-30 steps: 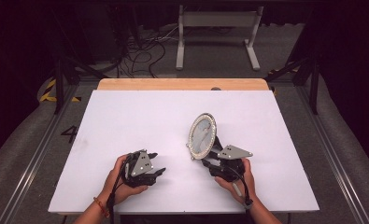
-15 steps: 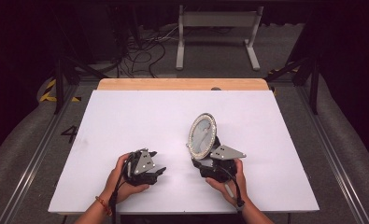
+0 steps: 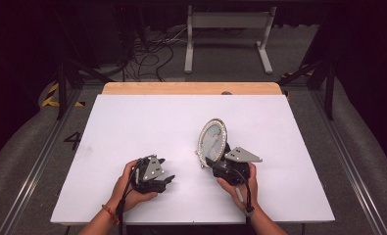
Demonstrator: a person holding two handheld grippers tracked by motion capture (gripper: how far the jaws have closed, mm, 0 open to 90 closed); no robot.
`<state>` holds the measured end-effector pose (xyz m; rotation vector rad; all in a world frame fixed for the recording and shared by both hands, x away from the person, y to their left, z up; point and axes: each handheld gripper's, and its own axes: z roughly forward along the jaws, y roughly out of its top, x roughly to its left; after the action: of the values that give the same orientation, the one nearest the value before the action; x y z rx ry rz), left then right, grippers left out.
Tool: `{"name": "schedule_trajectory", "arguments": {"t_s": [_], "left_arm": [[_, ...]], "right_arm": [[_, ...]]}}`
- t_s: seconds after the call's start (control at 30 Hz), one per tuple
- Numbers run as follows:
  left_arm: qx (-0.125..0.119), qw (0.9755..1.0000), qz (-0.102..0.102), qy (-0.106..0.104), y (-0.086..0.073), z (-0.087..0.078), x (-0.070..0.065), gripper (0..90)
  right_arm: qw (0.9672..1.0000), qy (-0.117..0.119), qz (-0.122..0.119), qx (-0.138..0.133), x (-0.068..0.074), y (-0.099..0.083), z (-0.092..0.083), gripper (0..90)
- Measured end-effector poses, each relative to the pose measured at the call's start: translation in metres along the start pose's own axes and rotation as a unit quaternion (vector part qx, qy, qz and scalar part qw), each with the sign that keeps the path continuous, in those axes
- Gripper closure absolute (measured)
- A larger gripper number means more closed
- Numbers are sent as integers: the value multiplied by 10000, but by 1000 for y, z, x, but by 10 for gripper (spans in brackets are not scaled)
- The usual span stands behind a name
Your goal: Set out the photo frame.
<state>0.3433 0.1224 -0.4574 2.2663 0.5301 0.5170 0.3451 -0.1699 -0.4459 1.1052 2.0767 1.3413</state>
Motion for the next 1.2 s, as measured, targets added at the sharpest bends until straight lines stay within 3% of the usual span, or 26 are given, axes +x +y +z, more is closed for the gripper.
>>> {"name": "schedule_trajectory", "arguments": {"t_s": [0.2,0.27,0.47,0.57,0.8,0.83,0.87,1.2], "left_arm": [[-7,10000,17,-4,1,0,-1,351],[2,10000,13,-10,0,0,-1,349],[25,10000,24,-14,0,0,-1,341],[-2,10000,-26,-20,1,0,0,335],[0,9999,-124,-95,4,2,2,290],[-4,9998,-157,-137,5,3,3,290],[-43,9993,-213,-320,9,6,4,262],[-250,9957,-356,-813,40,29,12,167]], "right_arm": [[9999,-35,104,-82,1,2,5,620],[9997,64,202,-123,1,2,6,671],[9996,187,205,-77,-3,2,5,685],[9989,369,276,-49,-9,0,1,719],[9983,561,169,77,-18,-1,-7,740],[9977,637,188,91,-20,-2,-9,746],[9971,726,175,131,-23,-2,-11,750],[9929,1130,216,286,-33,-2,-16,768]]}}
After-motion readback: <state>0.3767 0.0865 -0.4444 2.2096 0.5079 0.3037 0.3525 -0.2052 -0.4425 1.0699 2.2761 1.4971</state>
